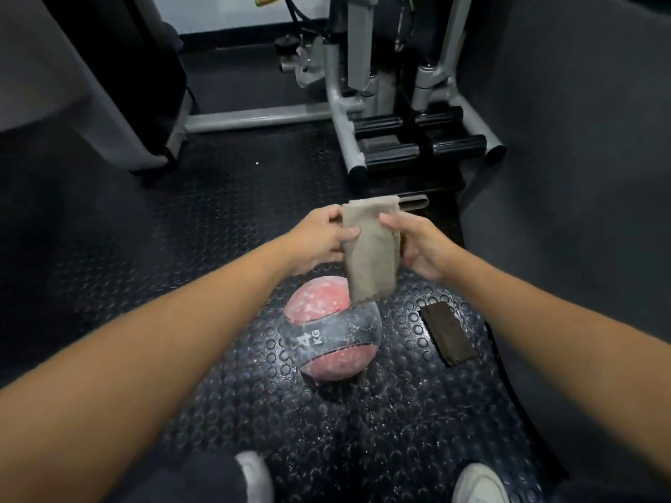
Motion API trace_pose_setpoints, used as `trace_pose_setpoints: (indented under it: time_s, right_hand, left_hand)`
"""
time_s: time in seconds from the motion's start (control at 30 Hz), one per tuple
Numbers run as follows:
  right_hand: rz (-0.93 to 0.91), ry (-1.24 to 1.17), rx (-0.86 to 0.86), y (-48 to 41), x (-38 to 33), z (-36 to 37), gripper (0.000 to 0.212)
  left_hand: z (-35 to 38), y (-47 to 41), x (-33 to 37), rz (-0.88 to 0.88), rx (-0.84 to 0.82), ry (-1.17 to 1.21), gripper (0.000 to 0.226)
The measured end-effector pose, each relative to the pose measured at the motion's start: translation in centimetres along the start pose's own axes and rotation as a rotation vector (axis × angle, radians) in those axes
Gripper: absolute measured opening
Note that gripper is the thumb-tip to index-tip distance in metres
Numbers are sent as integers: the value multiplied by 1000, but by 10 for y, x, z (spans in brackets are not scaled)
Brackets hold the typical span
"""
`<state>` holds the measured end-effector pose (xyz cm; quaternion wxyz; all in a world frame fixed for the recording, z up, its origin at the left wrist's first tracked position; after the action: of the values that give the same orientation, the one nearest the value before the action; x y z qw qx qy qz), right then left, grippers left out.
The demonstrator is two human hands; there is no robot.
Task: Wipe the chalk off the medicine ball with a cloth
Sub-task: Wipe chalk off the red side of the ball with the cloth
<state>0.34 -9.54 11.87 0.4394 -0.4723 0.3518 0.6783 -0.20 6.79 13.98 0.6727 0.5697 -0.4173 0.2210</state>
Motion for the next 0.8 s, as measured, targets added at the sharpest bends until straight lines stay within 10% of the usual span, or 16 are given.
trace_pose_setpoints:
  time_s: [0.23, 0.47, 0.67, 0.8]
  right_hand:
    - [39, -258, 157, 20, 21, 21, 59]
    - [110, -347, 201, 35, 54, 25, 66]
    - [174, -65, 465, 54, 82, -14, 50]
    - [156, 457, 418, 79, 97, -40, 54]
  left_hand:
    - [10, -12, -19, -111, 7, 166, 21]
    - [12, -7, -25, 177, 157, -341, 18]
    - [-3, -18, -54, 158, 199, -879, 23]
    - [2, -29, -86, -12, 210, -1315, 74]
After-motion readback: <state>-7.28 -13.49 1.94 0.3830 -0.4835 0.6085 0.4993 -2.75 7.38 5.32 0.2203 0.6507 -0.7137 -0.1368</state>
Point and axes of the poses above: each hand's wrist, its own y-axis away from the middle knuckle, its own z-axis out of the palm, x = y × z, the point moved 4 cm from there along -y, towards the middle knuckle, and after that the axes turned 12 degrees about -z, right-handed, at the moved point
